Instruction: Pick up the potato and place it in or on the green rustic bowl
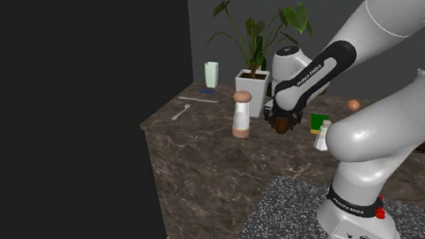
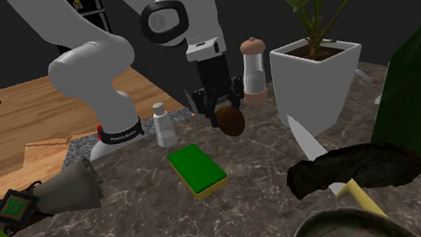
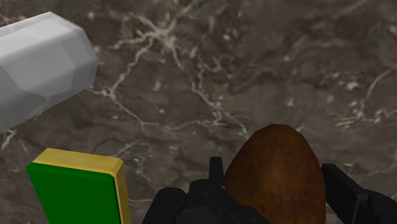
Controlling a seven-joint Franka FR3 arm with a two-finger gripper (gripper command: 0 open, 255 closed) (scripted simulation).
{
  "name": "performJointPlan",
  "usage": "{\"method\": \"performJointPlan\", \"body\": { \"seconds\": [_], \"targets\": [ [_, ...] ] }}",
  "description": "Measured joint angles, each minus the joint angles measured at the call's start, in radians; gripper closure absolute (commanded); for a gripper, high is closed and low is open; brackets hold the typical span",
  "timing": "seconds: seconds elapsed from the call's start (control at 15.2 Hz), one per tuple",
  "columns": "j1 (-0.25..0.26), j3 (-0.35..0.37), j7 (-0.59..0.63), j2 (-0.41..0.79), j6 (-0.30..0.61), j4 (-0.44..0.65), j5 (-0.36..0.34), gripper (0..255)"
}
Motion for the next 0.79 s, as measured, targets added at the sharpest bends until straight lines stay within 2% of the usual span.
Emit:
{"method": "performJointPlan", "body": {
  "seconds": [0.4,0.79],
  "targets": [
    [0.0,0.0,0.0,0.0,0.0,0.0,0.0,255],
    [0.029,-0.025,-0.035,-0.073,-0.1,0.028,0.027,255]
  ]
}}
